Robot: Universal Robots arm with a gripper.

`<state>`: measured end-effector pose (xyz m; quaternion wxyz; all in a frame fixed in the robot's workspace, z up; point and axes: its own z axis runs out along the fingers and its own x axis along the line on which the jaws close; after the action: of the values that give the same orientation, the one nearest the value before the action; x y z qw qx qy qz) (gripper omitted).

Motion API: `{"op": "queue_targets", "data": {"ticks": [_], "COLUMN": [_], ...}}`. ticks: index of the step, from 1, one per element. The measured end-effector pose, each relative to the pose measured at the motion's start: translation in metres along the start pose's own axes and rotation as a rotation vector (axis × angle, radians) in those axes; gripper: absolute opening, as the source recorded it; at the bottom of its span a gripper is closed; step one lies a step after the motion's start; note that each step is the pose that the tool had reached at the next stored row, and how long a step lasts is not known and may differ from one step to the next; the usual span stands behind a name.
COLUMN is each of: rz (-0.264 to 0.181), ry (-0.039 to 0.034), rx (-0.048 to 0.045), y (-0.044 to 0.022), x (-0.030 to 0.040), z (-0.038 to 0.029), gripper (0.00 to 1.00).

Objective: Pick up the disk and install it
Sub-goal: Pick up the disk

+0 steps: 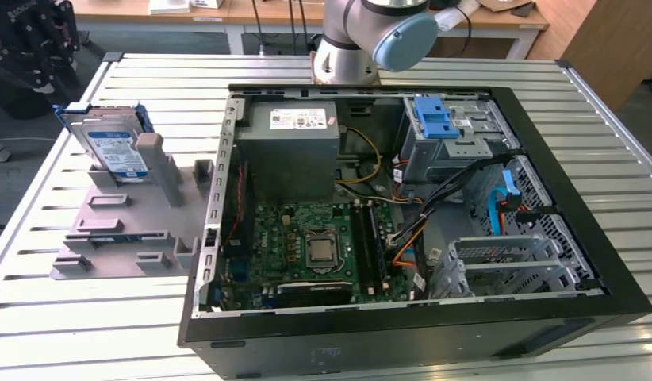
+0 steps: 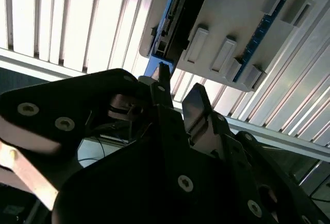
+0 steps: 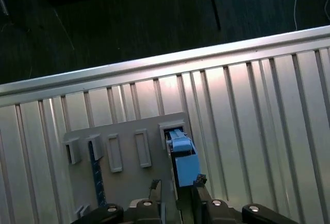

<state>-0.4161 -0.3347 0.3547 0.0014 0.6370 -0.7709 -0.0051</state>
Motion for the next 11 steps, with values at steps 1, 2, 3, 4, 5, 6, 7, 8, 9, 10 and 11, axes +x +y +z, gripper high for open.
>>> {"op": "queue_targets", "data": {"ticks": [1,2,3,4,5,6,7,8,9,10,11], "rz": [-0.009,-0.023,-0.037,-0.053,-0.064,-0.073,-0.079,-0.082,-0.084,-0.086,-0.087], "ry": [-0.0003,-0.0004,-0.0005,-0.0005,-0.0005,-0.0003,-0.0002,0.0,0.0002,0.0004,0.0004], "rx": [0.0018,0.0032,0.0043,0.0048,0.005,0.0052,0.0053,0.0053,0.0053,0.0054,0.0054], "y": [0.0,0.0,-0.0001,-0.0001,0.0,0.0,0.0001,0.0003,0.0004,0.0006,0.0008], "x": [0.0,0.0,0.0,0.0,0.0,-0.0001,-0.0003,-0.0004,-0.0006,-0.0007,-0.0007], "z": [0.0004,0.0009,0.0015,0.0021,0.0029,0.0038,0.0051,0.0067,0.0085,0.0102,0.012], "gripper": [0.35,0.41,0.47,0.47,0.53,0.53,0.59,0.59,0.59,0.59,0.59]}}
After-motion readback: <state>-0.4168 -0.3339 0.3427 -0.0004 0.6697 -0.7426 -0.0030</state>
